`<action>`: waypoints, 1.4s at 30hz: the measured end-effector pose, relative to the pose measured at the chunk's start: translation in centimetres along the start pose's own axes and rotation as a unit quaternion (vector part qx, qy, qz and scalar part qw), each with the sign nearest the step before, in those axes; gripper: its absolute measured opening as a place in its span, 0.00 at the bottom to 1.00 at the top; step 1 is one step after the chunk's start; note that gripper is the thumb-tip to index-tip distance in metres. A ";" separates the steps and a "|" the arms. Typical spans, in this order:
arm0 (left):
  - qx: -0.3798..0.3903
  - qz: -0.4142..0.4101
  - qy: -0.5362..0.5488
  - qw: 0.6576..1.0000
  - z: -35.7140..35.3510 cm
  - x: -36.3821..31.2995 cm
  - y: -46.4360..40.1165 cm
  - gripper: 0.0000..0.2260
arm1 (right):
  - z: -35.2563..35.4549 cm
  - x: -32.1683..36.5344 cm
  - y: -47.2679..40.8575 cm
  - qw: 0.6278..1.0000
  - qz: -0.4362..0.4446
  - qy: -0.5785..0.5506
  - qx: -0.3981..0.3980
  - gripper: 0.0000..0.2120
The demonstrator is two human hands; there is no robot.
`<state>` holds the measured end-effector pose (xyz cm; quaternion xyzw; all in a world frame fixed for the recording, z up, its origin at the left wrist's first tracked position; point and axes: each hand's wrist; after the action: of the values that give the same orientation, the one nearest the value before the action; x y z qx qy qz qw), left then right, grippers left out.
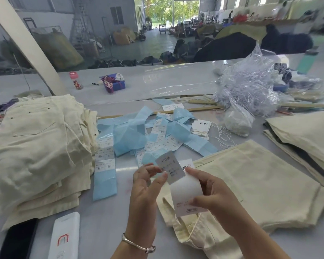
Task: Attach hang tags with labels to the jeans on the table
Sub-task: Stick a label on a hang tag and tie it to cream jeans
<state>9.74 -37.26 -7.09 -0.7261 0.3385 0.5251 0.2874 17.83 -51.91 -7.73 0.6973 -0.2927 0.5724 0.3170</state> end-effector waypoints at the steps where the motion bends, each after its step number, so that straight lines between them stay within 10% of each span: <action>1: 0.012 0.013 -0.003 1.000 -0.2 -0.2 0.1 0.10 | 0.1 0.1 0.1 1.000 -0.001 -0.016 0.005 0.36; 22: -0.010 0.049 -0.126 0.991 -3.3 0.9 1.7 0.07 | 0.6 1.0 1.5 0.998 0.044 -0.024 0.046 0.39; 42: 0.053 -0.013 0.039 0.998 -3.7 0.5 3.9 0.41 | 0.8 1.9 3.0 0.985 0.078 -0.153 0.016 0.30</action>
<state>8.88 -42.55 -6.76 -0.7342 0.3672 0.4736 0.3189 16.35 -54.49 -5.67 0.7564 -0.3823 0.4866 0.2119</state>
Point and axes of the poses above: each hand's wrist, its own y-axis away from the middle knuckle, its own z-axis out of the back of the hand, x = y × z, and after that the axes turned 1 degree about z, right-handed
